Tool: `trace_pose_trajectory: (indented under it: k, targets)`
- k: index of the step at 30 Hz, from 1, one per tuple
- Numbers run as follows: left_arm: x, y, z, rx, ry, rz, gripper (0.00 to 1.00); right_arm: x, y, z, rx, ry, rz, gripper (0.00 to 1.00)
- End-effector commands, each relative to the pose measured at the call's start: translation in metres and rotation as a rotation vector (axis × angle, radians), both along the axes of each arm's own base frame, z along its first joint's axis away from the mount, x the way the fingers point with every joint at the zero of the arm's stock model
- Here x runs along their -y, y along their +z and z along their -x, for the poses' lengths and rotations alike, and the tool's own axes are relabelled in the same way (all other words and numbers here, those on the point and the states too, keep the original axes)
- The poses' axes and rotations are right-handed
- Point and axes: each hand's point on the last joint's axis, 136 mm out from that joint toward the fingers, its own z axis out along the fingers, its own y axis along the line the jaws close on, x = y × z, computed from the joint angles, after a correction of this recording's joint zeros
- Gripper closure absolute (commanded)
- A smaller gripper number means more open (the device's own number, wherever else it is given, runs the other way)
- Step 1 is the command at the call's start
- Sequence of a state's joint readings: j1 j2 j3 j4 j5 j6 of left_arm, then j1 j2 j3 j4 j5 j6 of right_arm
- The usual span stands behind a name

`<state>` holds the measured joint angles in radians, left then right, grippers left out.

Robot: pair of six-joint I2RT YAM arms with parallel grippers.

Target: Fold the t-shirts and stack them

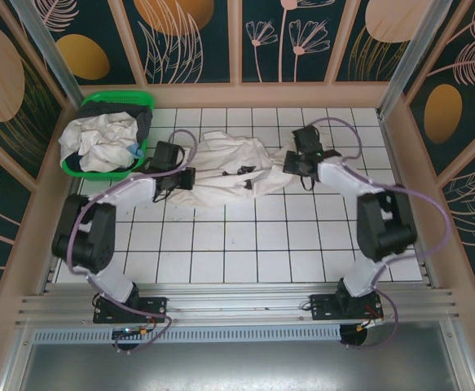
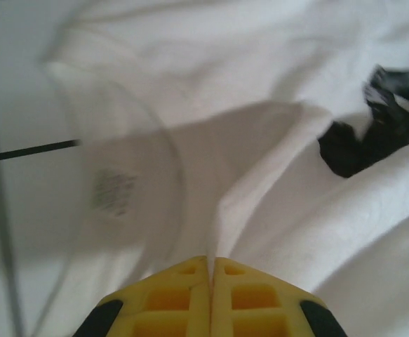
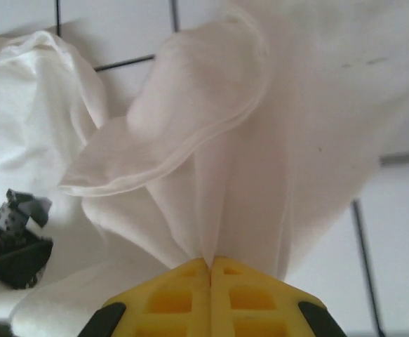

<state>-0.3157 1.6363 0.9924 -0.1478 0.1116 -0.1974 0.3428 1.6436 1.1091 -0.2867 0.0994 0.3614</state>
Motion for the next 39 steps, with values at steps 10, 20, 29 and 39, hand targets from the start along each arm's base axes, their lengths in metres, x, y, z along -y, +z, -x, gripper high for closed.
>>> trace_pose_trajectory:
  k: [10,20,29,39]
  targets:
    - [0.001,-0.005,0.083,-0.014,-0.011,0.175,0.54,0.046,-0.012,0.108,-0.006,-0.202,-0.110,0.55]
    - [0.038,0.010,0.002,-0.010,-0.116,0.145,0.52,-0.050,0.027,0.007,0.062,0.088,-0.091,0.54]
    - [0.054,-0.034,-0.005,-0.129,-0.148,0.181,0.51,-0.051,-0.047,0.031,-0.114,0.078,0.053,0.73]
    - [0.030,-0.057,0.027,-0.167,-0.057,0.145,0.55,-0.001,-0.066,0.127,-0.197,-0.050,0.002,0.99]
